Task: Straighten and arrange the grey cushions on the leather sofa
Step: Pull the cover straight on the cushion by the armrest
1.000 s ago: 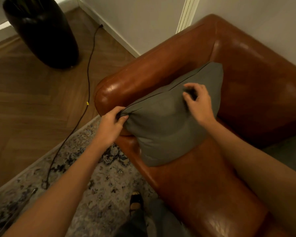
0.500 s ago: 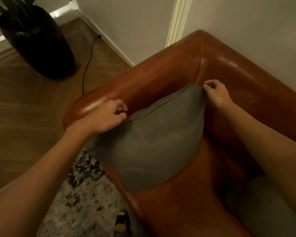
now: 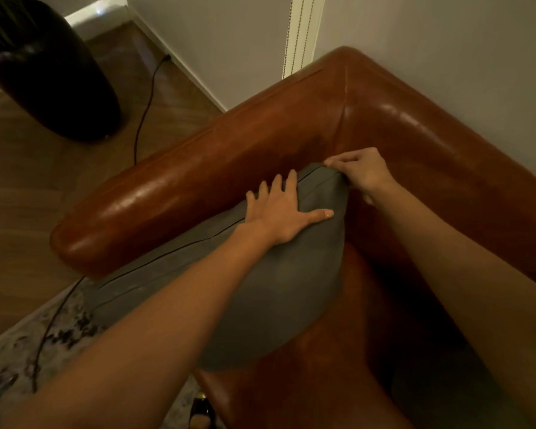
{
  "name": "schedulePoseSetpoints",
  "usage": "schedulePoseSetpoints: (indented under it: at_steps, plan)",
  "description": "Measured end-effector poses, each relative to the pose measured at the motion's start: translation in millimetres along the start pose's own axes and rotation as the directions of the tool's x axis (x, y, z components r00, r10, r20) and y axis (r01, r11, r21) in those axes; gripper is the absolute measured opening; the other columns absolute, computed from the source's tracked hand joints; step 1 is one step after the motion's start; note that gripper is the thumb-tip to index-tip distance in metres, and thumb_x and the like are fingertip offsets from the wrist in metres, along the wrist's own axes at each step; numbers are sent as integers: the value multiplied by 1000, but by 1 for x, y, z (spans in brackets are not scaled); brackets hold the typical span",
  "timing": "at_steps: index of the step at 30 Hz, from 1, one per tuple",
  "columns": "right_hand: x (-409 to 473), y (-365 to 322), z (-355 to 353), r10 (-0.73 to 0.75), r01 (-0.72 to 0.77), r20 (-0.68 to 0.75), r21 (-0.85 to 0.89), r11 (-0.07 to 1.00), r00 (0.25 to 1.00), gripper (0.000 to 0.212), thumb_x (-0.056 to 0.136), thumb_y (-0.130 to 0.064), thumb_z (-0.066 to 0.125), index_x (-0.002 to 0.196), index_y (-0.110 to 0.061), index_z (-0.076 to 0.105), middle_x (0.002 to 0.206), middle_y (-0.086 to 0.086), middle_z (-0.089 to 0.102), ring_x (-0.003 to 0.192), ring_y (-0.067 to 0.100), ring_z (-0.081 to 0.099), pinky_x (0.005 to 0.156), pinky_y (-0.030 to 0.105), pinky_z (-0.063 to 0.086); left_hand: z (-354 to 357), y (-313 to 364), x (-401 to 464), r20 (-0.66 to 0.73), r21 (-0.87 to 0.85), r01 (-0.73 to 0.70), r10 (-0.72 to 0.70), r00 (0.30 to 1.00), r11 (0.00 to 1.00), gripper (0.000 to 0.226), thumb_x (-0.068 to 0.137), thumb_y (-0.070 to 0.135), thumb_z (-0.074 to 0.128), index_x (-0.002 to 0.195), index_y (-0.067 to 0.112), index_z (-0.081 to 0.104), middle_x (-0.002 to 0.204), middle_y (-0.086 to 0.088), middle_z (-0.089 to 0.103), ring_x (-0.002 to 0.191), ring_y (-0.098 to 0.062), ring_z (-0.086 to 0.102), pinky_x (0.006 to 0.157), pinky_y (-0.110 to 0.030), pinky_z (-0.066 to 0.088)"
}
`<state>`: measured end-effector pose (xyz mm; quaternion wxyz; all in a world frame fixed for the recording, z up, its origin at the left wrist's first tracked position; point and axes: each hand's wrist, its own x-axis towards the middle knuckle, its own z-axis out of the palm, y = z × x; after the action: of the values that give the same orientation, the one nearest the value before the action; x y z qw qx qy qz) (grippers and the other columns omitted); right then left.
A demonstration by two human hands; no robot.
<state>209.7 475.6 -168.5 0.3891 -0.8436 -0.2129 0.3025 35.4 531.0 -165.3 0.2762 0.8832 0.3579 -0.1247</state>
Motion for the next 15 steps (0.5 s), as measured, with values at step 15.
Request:
schedulePoseSetpoints:
  at_steps: [15]
  plan:
    - [4,-21,-28,279,-108,593,-306,946,756,35,100,-36,50,103,-5,64,114,3,65,109,11,59,80,19,50,7,-4,-5,-91,68,-27,33,995,997,100,73,86,39,151,27,16,153,-4,32,136,-34,33,109,-55,25]
